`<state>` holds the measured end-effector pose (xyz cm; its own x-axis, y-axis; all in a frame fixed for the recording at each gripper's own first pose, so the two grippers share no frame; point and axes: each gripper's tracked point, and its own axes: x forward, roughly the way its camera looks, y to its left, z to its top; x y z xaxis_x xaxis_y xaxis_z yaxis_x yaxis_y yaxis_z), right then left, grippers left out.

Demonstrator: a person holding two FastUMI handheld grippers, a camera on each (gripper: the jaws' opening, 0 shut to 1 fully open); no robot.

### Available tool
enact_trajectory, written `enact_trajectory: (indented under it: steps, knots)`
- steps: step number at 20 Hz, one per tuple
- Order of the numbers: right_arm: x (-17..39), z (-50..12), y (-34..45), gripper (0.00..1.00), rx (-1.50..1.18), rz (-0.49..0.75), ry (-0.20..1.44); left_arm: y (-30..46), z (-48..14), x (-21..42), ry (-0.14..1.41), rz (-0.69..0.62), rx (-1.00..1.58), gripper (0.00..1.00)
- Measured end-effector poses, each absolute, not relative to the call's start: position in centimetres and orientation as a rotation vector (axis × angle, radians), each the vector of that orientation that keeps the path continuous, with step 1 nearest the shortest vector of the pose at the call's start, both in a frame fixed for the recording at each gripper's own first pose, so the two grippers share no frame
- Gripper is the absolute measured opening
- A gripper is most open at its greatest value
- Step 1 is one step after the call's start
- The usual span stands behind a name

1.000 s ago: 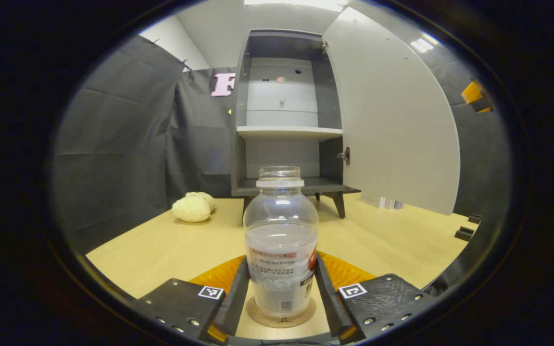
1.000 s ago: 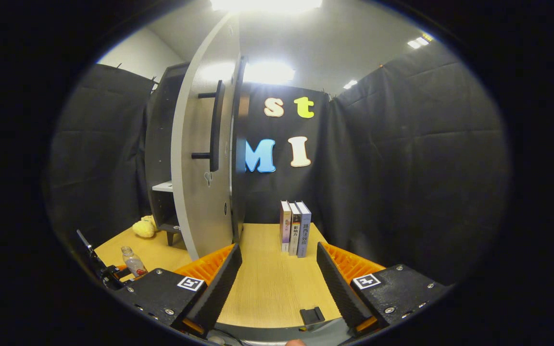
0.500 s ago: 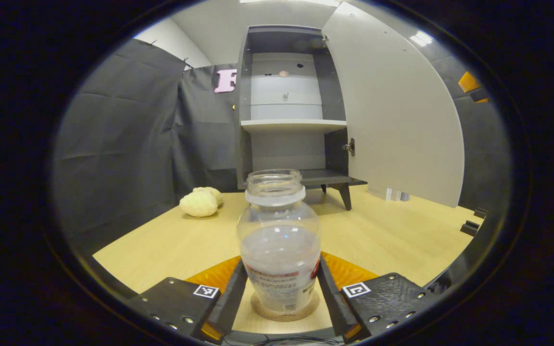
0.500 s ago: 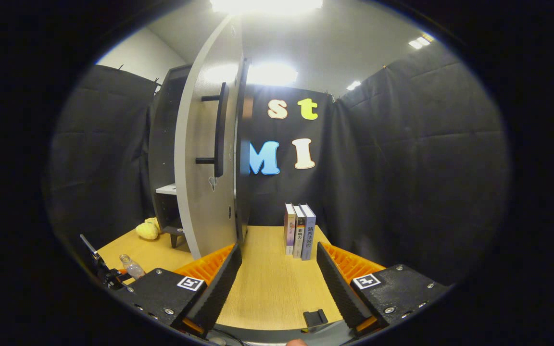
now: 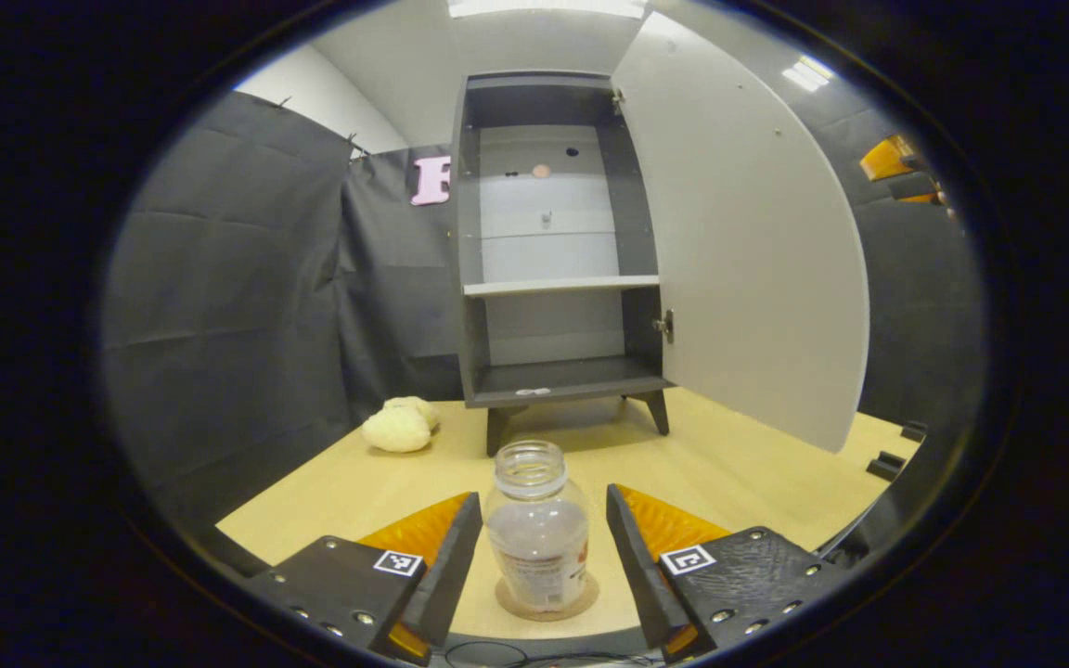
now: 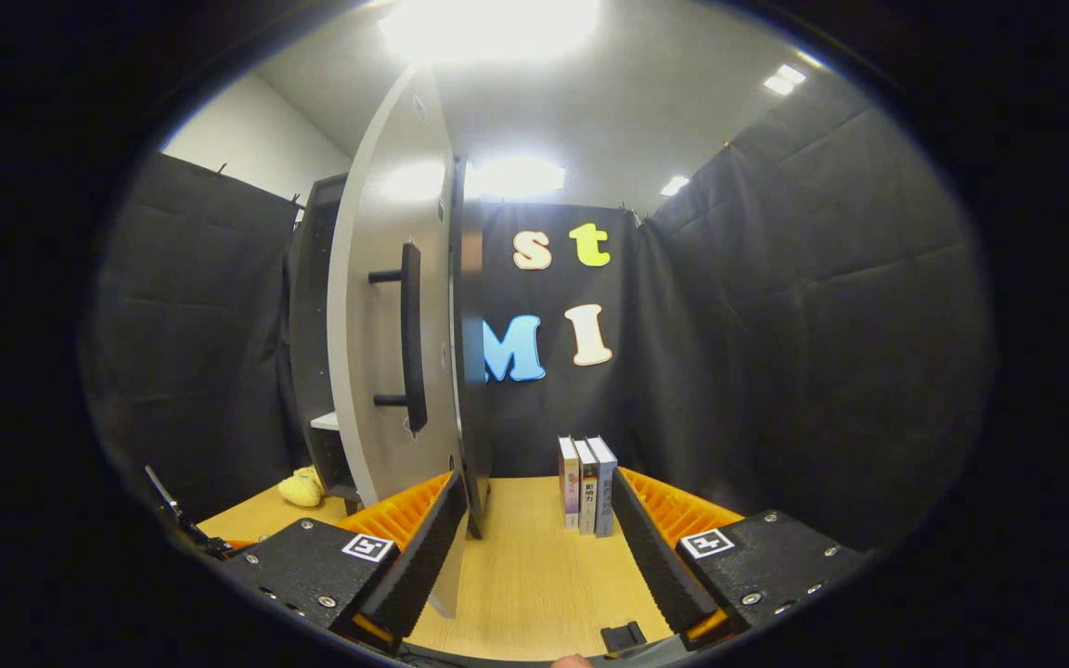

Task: Open the cabinet door with the right hand, grasp the bottle in the cabinet with the left hand and place it on the coaster, then close the cabinet door with the right hand.

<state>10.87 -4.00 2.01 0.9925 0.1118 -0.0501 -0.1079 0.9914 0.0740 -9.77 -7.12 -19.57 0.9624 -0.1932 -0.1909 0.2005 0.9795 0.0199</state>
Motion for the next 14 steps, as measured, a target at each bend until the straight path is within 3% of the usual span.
enact_trajectory:
  steps: [8,9,11,14]
  knots:
    - [13.8,6.5,-5.7,0.96,0.096,0.027,-0.007,-4.3,-9.4,-12.3,0.147,-0.134,0.008,0.77]
    - [14.2,6.7,-5.8,0.96,0.091,0.006,-0.004,-3.3,-8.5,-12.4,0.148,-0.114,0.012,0.72]
    - [14.9,7.1,-5.5,0.96,0.091,-0.025,0.005,-1.3,-6.9,-12.2,0.158,-0.087,0.012,0.82]
    - [15.8,7.7,-3.8,0.95,0.104,-0.043,0.006,1.8,-3.9,-11.9,0.144,-0.057,0.017,0.82]
